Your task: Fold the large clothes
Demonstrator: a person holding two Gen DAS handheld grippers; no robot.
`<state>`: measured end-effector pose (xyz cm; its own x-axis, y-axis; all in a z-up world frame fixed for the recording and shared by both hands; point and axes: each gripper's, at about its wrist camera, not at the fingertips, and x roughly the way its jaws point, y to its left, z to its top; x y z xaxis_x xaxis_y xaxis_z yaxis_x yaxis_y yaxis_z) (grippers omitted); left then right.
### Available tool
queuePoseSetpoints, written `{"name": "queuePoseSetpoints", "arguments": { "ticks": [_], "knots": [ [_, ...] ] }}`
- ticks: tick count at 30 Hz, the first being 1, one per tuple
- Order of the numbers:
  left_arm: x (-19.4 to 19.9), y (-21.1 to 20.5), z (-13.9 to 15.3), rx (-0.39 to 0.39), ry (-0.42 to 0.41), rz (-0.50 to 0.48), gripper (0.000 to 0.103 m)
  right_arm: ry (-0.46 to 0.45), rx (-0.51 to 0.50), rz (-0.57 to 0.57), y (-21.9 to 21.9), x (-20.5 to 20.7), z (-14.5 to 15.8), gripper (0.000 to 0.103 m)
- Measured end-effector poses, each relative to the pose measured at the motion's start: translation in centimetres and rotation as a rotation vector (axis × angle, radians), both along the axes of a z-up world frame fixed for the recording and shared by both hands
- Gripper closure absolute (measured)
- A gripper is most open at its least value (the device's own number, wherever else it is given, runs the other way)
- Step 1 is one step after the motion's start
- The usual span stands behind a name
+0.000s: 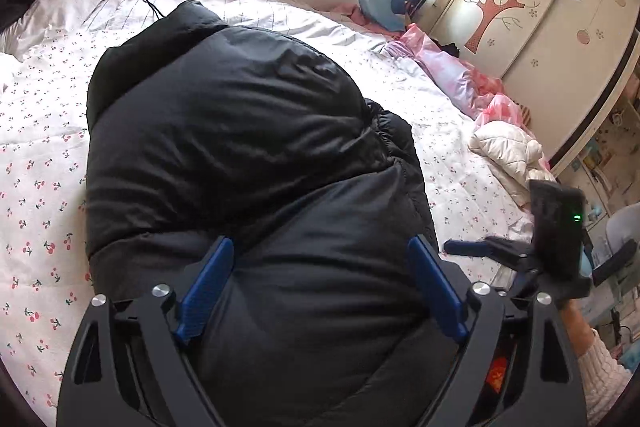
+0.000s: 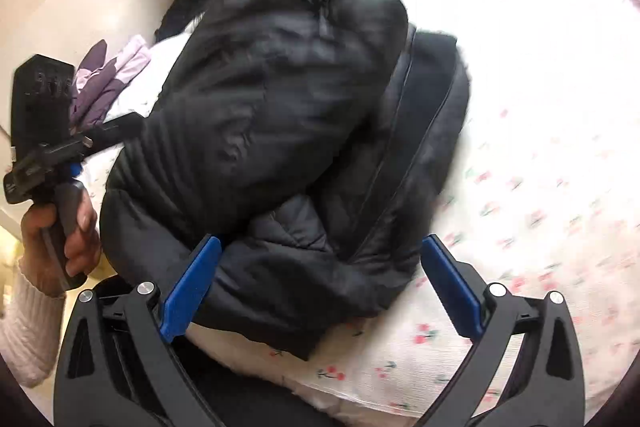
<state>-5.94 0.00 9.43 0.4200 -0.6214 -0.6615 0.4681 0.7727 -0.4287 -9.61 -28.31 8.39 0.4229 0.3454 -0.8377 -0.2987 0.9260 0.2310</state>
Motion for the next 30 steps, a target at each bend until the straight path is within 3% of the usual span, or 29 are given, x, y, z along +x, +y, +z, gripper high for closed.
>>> {"name": "queuePoseSetpoints", "arguments": {
  "ticks": [2,3,5,6,8,10,11,13,15,16,18,20,24,26,27,30],
  "knots": [
    [0.0,0.0,-0.1,-0.015,0.006,0.003,0.016,0.039,-0.185,0.039,1.5,-0.4,-1.1,0.007],
    [-0.3,0.0,0.1,-0.018,0.007,0.011,0.016,0.028,-0.194,0.034,1.5,-0.6,-1.0,0.007],
    [-1.0,0.3,0.8,-0.043,-0.011,0.015,0.016,-0.058,-0.151,-0.020,1.3,-0.7,1.1,0.007],
    [-1.3,0.5,1.1,-0.061,-0.023,0.007,0.016,-0.143,-0.094,-0.040,1.1,-0.4,3.2,0.007],
    [-1.5,0.2,0.9,-0.042,-0.036,0.010,0.016,-0.244,-0.042,-0.048,1.4,0.9,6.0,0.007],
    [-1.6,0.0,0.6,-0.031,-0.051,0.013,0.016,-0.302,0.018,-0.004,4.5,4.8,8.0,0.007],
    [-1.8,-0.1,0.4,-0.028,-0.060,0.016,0.016,-0.291,0.077,0.038,5.6,7.0,8.1,0.007],
    [-2.1,-0.3,0.0,-0.023,-0.077,0.019,0.016,-0.228,0.093,0.021,6.4,11.3,6.2,0.007],
    [-2.2,-0.1,-0.5,-0.040,-0.086,0.012,0.016,-0.092,0.011,-0.064,6.2,15.9,1.3,0.006],
    [-2.3,0.0,-0.8,-0.054,-0.093,-0.002,0.016,0.009,0.018,-0.072,5.8,17.6,-2.0,0.006],
    [-2.2,-0.1,-1.1,-0.044,-0.086,-0.017,0.016,0.105,0.102,-0.100,4.6,18.2,-3.3,0.006],
    [-2.2,0.3,-0.9,-0.053,-0.069,-0.009,0.016,0.088,0.060,-0.098,4.6,17.7,-2.3,0.006],
    [-3.7,1.7,0.3,-0.086,-0.112,0.029,0.016,-0.133,0.070,-0.040,4.8,11.9,3.5,0.007],
    [-4.4,2.0,-0.3,-0.081,-0.129,0.057,0.016,-0.138,-0.004,-0.012,5.5,9.3,2.6,0.006],
    [-4.6,1.8,-0.7,-0.077,-0.142,0.068,0.016,-0.077,-0.107,0.018,6.6,9.2,0.1,0.006],
    [-4.7,0.8,-0.9,-0.038,-0.139,0.075,0.016,-0.004,-0.064,0.005,5.7,9.2,-3.2,0.006]
  ]
}}
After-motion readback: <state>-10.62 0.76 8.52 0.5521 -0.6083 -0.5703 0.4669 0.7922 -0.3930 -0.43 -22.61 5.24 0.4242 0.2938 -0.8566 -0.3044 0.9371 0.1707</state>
